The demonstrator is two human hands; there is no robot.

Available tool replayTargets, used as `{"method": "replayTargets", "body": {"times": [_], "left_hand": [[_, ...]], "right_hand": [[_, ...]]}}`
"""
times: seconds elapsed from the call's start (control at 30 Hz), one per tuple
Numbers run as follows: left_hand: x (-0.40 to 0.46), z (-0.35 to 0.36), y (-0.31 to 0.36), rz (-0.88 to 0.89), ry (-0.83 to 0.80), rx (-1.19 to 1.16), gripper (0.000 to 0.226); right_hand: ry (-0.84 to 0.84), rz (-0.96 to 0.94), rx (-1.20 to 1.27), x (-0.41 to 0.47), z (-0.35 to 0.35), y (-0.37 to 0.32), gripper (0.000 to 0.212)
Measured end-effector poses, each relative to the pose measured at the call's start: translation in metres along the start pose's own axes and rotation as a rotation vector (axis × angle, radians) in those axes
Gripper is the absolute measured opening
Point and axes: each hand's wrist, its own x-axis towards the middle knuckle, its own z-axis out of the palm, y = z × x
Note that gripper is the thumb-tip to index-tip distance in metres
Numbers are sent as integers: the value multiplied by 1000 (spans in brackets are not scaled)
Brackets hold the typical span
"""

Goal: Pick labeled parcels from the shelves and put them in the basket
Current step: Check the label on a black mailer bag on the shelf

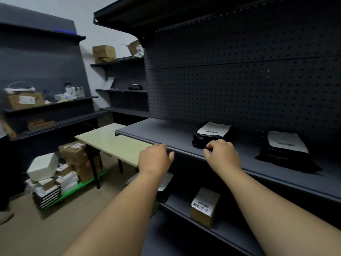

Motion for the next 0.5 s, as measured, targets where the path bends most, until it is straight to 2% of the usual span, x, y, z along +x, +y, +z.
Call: {"method": "replayTargets", "body": {"times": [0.13, 0.27, 0.5], "left_hand": [[42, 11, 1, 58, -61, -169, 39], [77, 22, 14, 23, -195, -387, 42], [137, 48, 44, -15, -390, -642, 40]], "right_hand": [[82, 119, -2, 26, 2, -2, 30], [125, 230, 26, 45, 0, 10, 31], [125, 467, 336, 89, 4, 35, 30]]}}
